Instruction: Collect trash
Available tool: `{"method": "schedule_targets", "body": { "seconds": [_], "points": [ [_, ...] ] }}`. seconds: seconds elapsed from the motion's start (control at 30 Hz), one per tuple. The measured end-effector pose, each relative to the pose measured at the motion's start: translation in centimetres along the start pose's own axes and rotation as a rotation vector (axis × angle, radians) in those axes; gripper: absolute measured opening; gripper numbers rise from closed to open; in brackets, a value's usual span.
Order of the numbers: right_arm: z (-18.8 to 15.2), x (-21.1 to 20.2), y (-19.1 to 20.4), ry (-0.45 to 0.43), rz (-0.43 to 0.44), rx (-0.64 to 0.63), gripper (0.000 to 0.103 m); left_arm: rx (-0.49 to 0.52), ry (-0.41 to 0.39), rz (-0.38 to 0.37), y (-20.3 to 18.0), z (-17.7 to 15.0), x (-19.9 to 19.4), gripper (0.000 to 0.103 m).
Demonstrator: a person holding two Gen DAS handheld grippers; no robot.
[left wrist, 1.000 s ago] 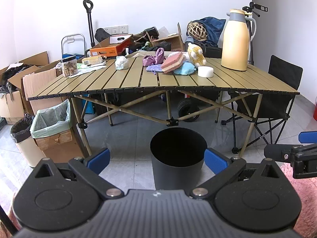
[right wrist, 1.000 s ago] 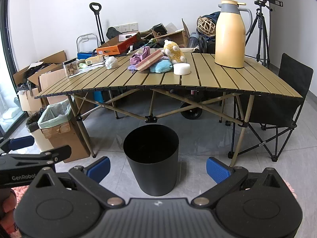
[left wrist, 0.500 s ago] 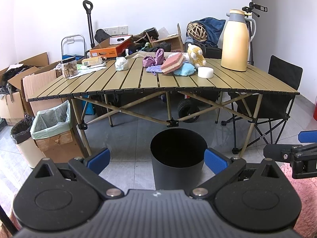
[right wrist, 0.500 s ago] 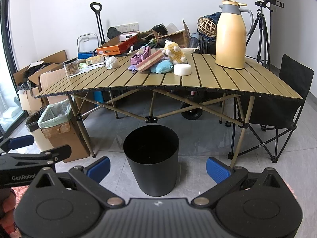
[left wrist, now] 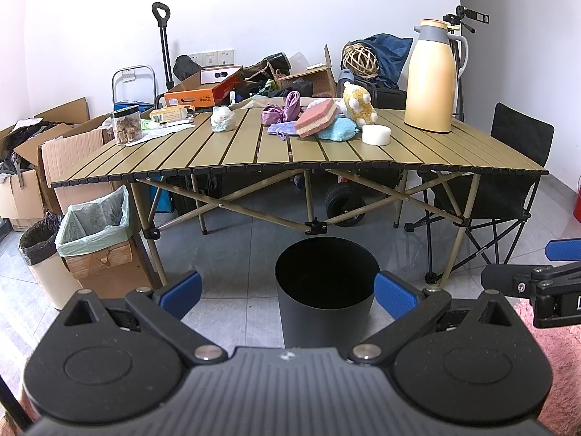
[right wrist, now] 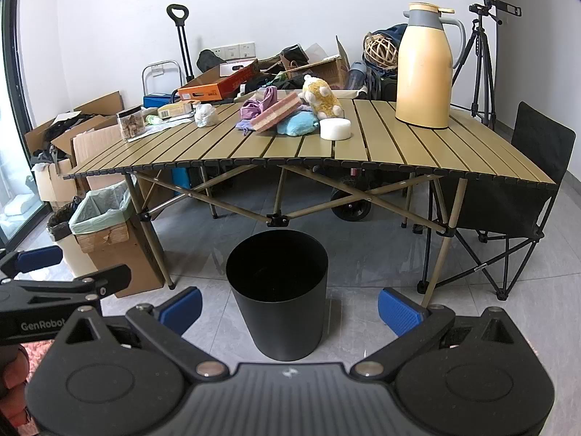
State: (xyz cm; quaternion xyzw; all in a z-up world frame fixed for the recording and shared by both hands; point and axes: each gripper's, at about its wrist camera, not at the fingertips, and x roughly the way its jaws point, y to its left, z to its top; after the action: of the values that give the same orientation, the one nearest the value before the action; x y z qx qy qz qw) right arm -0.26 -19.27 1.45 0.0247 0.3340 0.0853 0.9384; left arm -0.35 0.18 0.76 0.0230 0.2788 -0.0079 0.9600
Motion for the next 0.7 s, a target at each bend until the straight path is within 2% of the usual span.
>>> {"method": "schedule_targets", "body": {
  "seconds": [0.6, 0.7],
  "points": [
    [-0.41, 0.11, 0.01, -0.002, -0.001, -0.002, 0.103, 0.0, 0.001, -0.002, 0.1, 0.02, 0.08, 0.103],
    [0.41, 0.11, 0.09, -0.002, 0.0, -0.001, 0.103, 0.0, 0.002, -0.002, 0.09, 0.0, 0.07, 0.103]
  ]
}}
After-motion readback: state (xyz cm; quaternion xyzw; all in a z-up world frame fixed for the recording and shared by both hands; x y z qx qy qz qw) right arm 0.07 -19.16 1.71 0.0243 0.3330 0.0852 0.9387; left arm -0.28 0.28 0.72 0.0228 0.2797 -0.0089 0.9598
